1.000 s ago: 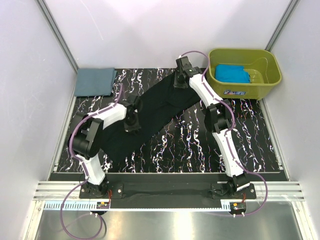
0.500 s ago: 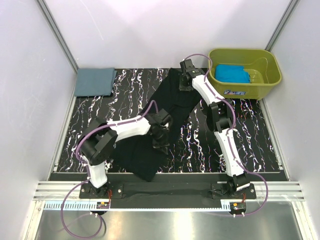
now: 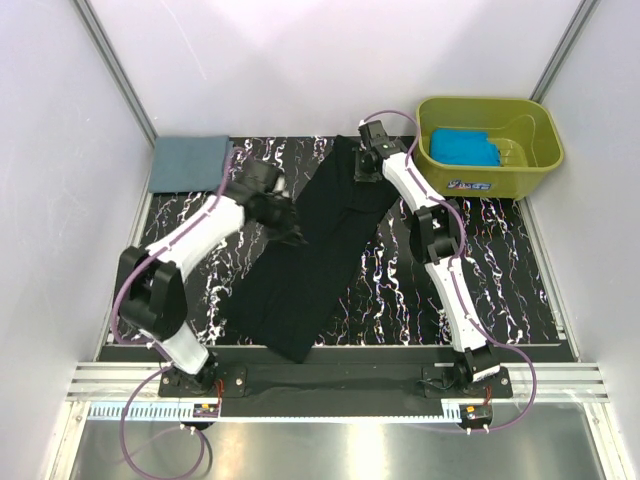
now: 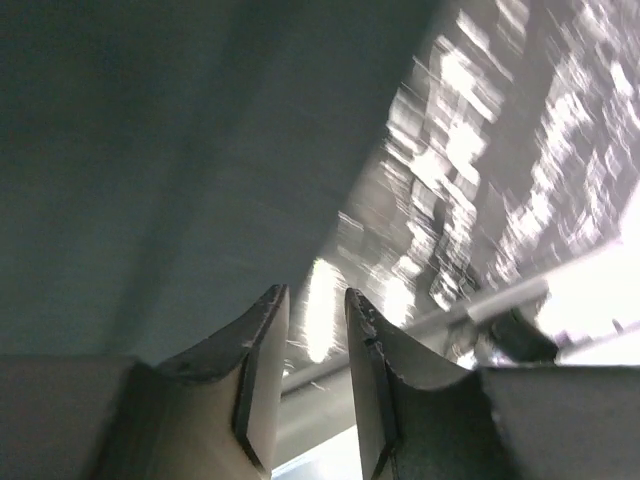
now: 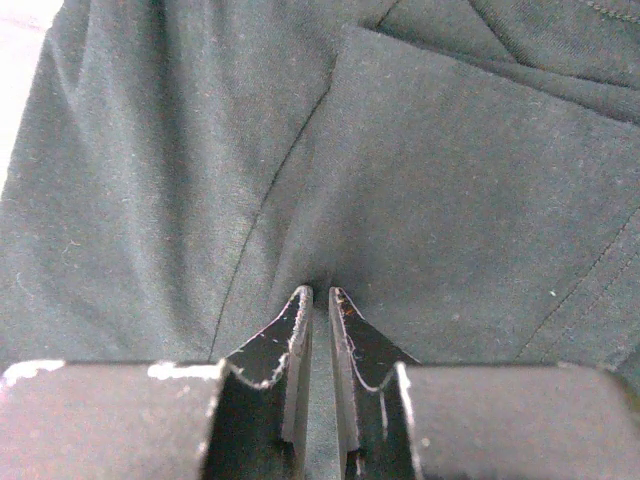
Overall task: Fold and stack the t-shirts
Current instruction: Fold the tshirt
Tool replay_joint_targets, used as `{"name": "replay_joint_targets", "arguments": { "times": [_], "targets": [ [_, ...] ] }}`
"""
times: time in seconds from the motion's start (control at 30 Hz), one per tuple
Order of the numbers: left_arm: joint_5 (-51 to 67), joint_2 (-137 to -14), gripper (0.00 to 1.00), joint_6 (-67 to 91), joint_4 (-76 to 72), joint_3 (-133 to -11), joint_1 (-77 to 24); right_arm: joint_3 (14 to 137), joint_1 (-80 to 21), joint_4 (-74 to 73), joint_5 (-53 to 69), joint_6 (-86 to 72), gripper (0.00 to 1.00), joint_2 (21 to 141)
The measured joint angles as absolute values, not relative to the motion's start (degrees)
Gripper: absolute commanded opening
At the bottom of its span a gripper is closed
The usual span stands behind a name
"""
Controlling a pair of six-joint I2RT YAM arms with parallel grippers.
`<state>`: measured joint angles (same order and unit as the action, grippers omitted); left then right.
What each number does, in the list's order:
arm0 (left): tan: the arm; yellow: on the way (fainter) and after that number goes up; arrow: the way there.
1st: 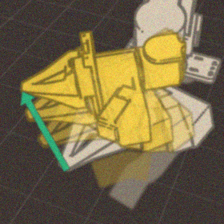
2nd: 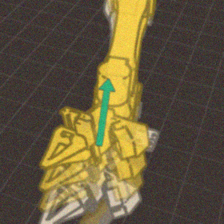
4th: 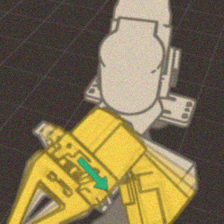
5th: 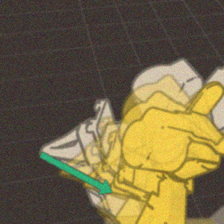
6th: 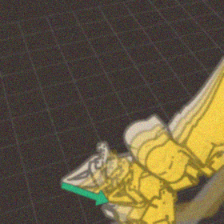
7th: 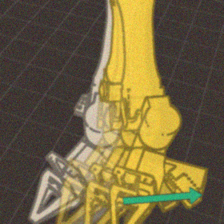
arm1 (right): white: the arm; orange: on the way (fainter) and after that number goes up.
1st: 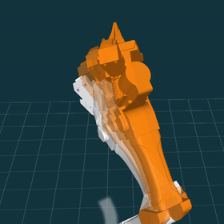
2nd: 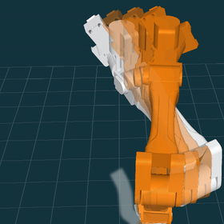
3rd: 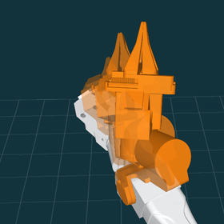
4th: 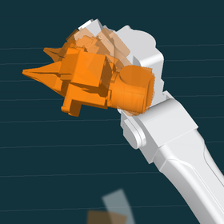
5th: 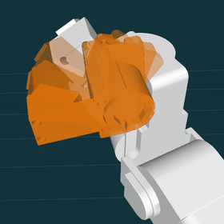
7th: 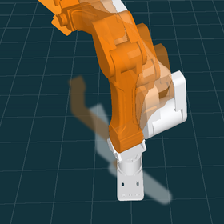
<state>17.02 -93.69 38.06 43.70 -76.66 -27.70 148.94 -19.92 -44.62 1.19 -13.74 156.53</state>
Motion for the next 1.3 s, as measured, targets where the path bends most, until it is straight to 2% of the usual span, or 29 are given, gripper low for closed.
{"name": "replay_joint_targets", "arguments": {
  "times": [0.07, 0.2, 0.37, 0.7, 1.0, 1.3],
  "targets": [
    [15.18, -95.96, 0.27, 35.33, 44.31, -76.29, -22.31, 149.03, -19.92, -44.23, 2.20, -13.87, 0.18, 156.66],
    [13.17, -103.31, 0.24, 31.46, 44.38, -75.00, -18.63, 149.34, -20.05, -43.59, 4.01, -13.82, 0.18, 157.01],
    [11.77, -107.11, 0.25, 32.32, 44.05, -68.53, -20.38, 149.73, -20.25, -41.50, 7.27, -14.09, 0.19, 157.80],
    [13.23, -103.11, 0.25, 40.40, 38.79, -62.63, -24.49, 153.23, -20.51, -34.39, 13.26, -19.92, 0.19, 161.73],
    [19.53, -106.65, 0.25, 47.00, 34.74, -64.97, -31.92, 154.39, -19.27, -29.30, 17.91, -26.17, 0.19, 164.09],
    [22.04, -109.73, 0.25, 48.10, 34.37, -68.73, -32.51, 155.83, -17.54, -23.88, 22.26, -29.43, 0.20, 166.63]
  ]
}}
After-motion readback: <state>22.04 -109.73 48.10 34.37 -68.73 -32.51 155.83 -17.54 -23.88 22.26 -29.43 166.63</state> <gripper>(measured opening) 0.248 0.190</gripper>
